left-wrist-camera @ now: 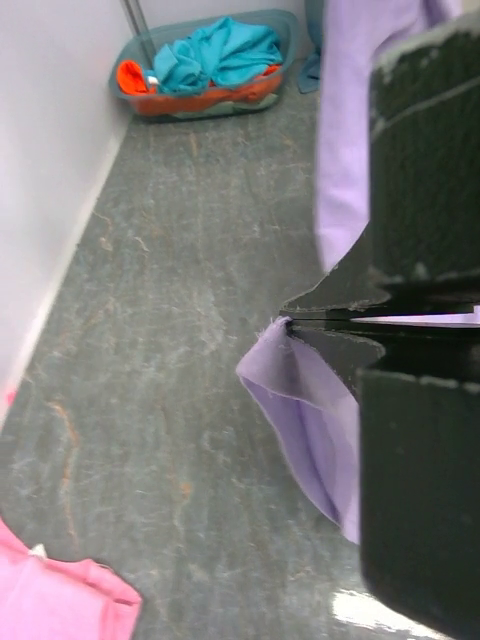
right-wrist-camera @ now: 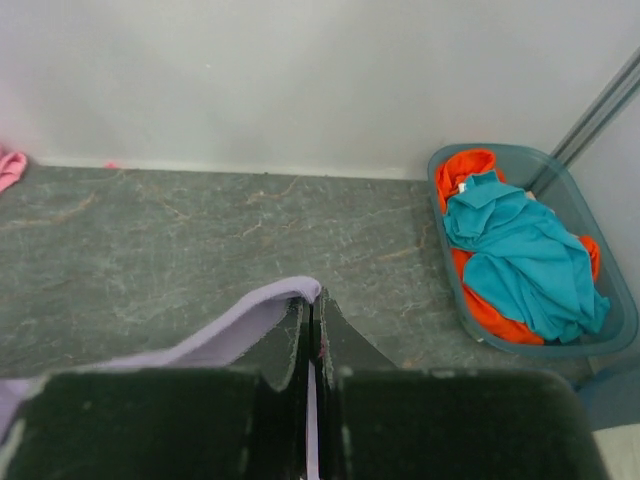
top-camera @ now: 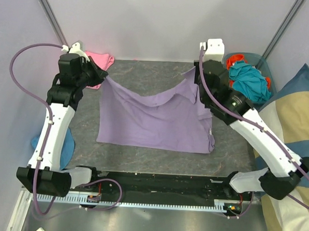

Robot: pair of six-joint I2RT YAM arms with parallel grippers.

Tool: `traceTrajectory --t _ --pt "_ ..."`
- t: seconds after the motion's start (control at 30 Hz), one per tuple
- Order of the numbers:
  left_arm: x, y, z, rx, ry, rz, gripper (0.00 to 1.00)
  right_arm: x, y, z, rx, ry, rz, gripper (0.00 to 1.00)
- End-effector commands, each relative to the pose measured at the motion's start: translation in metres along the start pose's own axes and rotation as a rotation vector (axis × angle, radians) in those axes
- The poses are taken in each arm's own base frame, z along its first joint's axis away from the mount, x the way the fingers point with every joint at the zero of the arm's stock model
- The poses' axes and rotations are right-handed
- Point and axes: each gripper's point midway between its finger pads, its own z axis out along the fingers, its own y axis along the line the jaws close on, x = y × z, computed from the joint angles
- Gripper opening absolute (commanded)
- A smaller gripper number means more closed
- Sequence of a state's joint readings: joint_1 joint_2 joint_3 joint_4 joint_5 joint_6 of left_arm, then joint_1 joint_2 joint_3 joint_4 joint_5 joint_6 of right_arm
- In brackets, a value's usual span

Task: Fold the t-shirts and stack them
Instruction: Flatten out the tshirt

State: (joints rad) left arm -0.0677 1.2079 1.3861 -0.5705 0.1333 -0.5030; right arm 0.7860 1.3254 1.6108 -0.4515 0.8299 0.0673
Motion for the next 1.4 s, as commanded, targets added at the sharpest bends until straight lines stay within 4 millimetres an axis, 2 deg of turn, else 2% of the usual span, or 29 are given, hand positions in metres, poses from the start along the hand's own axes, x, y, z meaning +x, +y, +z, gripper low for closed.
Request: traceTrajectory --t 0.0,0.07,0.13,0.17,0.23,0.3,0.33,0.43,0.47,0.5,0.6,0.7,0.73,0.77,0.8,0.83,0.87,0.9,0.93,1.0,1.03,1.07,1.1,1.13,1.17,1.2,1.23,1.27,1.37 --pt "-0.061 -0.031 -0.013 0.081 -0.182 0.054 0.02 -0.034 -0.006 0.022 -0.101 -0.051 0.103 0.00" --pt "-0.071 -0.031 -0.010 0.066 -0.202 0.066 0.02 -0.039 -0.033 0.041 -0.052 -0.055 0.119 0.00" --pt "-0.072 -0.027 0.010 0.046 -0.187 0.075 0.02 -0.042 -0.038 0.060 -0.081 -0.051 0.138 0.00" --pt "-0.083 -0.028 0.015 0.045 -0.210 0.077 0.02 -0.041 -0.061 0.077 -0.039 -0.045 0.149 0.00" --pt "-0.087 -0.023 0.047 0.026 -0.201 0.076 0.02 -0.040 -0.061 0.109 -0.085 -0.040 0.173 0.00" --pt "-0.112 -0.033 0.060 0.042 -0.243 0.084 0.02 -0.041 -0.084 0.148 -0.055 -0.045 0.197 0.00" --pt "-0.108 -0.026 0.088 0.023 -0.211 0.084 0.02 -0.044 -0.085 0.161 -0.084 -0.053 0.212 0.00" --pt "-0.159 -0.054 0.105 0.082 -0.300 0.096 0.02 -0.073 -0.105 0.199 -0.086 -0.128 0.242 0.00" --pt "-0.169 -0.062 0.107 0.101 -0.309 0.098 0.02 -0.060 -0.109 0.224 -0.106 -0.100 0.264 0.00" --pt "-0.180 -0.069 0.107 0.117 -0.323 0.099 0.02 -0.111 -0.115 0.207 -0.129 -0.207 0.283 0.00" --pt "-0.222 -0.102 0.078 0.199 -0.422 0.116 0.02 -0.165 -0.120 0.182 -0.185 -0.353 0.294 0.00" --pt "-0.242 -0.125 0.023 0.261 -0.505 0.122 0.02 -0.187 -0.117 0.143 -0.233 -0.419 0.290 0.00" --pt "-0.223 -0.113 0.039 0.234 -0.441 0.114 0.02 -0.185 -0.115 0.136 -0.249 -0.413 0.286 0.00" --pt "-0.230 -0.124 0.000 0.267 -0.497 0.124 0.02 -0.196 -0.115 0.110 -0.266 -0.439 0.284 0.00" --pt "-0.222 -0.120 -0.003 0.261 -0.489 0.122 0.02 -0.168 -0.109 0.120 -0.280 -0.369 0.280 0.00" --pt "-0.184 -0.093 0.023 0.203 -0.394 0.106 0.02 -0.160 -0.109 0.114 -0.284 -0.354 0.283 0.00" --pt "-0.184 -0.089 0.017 0.195 -0.437 0.103 0.02 -0.169 -0.110 0.086 -0.296 -0.384 0.287 0.00" --pt "-0.181 -0.088 -0.013 0.199 -0.473 0.103 0.02 -0.131 -0.104 0.097 -0.309 -0.313 0.294 0.00" --pt "-0.147 -0.065 0.006 0.150 -0.399 0.099 0.02 -0.118 -0.099 0.091 -0.328 -0.289 0.310 0.00" --pt "-0.130 -0.054 -0.012 0.126 -0.407 0.093 0.02 -0.077 -0.093 0.075 -0.342 -0.219 0.322 0.00" --pt "-0.092 -0.030 0.007 0.085 -0.325 0.069 0.02 -0.062 -0.091 0.070 -0.344 -0.192 0.324 0.00" --pt "-0.075 -0.024 0.009 0.084 -0.299 0.053 0.02 -0.025 -0.087 0.065 -0.340 -0.125 0.337 0.00" --pt "-0.061 -0.016 0.014 0.077 -0.281 0.032 0.02 -0.006 -0.085 0.063 -0.339 -0.094 0.353 0.00" --pt "-0.022 0.003 0.024 0.051 -0.210 -0.005 0.02 0.013 -0.079 0.061 -0.356 -0.058 0.388 0.00" --pt "-0.004 0.014 0.032 0.030 -0.184 -0.020 0.02 0.060 -0.070 0.059 -0.364 0.027 0.402 0.00" --pt "0.011 0.020 0.039 0.024 -0.169 -0.032 0.02 0.082 -0.064 0.058 -0.370 0.069 0.412 0.00" --pt "0.049 0.043 0.051 -0.027 -0.096 -0.047 0.02 0.105 -0.058 0.056 -0.377 0.117 0.416 0.00" --pt "0.065 0.055 0.057 -0.061 -0.073 -0.058 0.02 0.151 -0.047 0.048 -0.380 0.214 0.425 0.00" --pt "0.116 0.082 0.064 -0.114 0.017 -0.094 0.02 0.215 -0.030 0.028 -0.386 0.343 0.467 0.00"
